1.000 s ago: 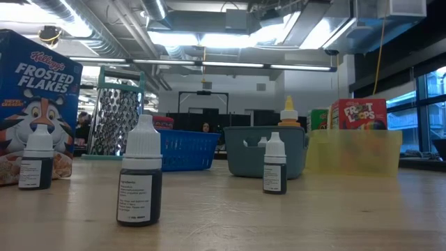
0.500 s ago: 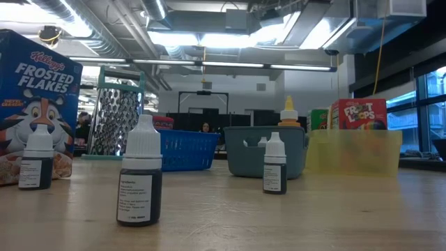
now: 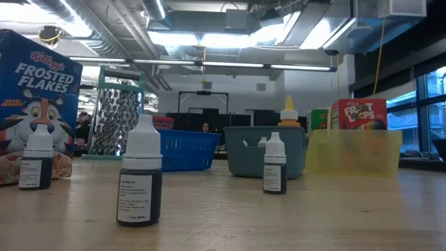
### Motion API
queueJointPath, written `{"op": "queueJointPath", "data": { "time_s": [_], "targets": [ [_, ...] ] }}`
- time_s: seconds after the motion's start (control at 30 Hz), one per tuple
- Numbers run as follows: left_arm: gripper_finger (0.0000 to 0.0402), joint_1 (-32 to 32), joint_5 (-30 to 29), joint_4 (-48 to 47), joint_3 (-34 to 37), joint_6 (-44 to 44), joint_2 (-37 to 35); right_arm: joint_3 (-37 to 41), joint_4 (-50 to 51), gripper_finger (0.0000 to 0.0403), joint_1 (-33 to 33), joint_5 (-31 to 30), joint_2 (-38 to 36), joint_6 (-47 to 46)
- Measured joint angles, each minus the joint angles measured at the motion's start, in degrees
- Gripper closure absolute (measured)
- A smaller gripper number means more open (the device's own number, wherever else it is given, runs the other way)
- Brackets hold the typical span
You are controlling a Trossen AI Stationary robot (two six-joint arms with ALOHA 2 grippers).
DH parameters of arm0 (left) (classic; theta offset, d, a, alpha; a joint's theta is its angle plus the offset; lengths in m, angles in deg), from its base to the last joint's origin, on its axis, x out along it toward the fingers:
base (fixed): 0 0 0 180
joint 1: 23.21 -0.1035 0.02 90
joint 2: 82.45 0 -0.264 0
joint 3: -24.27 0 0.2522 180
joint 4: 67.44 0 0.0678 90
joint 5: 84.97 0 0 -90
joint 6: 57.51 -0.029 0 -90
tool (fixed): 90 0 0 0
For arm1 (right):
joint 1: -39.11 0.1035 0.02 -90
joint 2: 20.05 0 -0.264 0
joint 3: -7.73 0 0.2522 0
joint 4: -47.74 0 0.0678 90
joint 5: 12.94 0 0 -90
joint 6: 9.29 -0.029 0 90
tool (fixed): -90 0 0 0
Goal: Pick & Place Kitchen Items
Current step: Put the orange seasoning pack into the blue bin
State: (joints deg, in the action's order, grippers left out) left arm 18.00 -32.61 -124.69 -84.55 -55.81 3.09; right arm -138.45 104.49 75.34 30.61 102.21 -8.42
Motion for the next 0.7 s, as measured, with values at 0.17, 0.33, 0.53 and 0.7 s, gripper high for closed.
{"op": "queueJointPath", "data": {
  "time_s": [0.17,0.33,0.53,0.7],
  "targets": [
    [0.0399,-0.08,-0.23,-0.01,0.00,0.53,-0.02,0.00,0.55,0.0346,0.19,-1.37,0.00,-3.08],
    [0.0399,0.30,-0.45,-1.77,0.00,4.31,-0.02,-0.02,5.20,0.0307,1.78,-5.26,-1.17,-9.00],
    [0.0399,-0.12,-5.26,-14.04,-1.53,16.48,-0.54,-0.04,10.42,0.0295,4.86,-12.87,-1.95,-13.49],
    [0.0399,-3.28,-0.92,-17.29,-1.73,26.13,-1.59,-0.04,10.40,0.0300,5.79,-13.38,-1.97,-13.53]
  ]
}}
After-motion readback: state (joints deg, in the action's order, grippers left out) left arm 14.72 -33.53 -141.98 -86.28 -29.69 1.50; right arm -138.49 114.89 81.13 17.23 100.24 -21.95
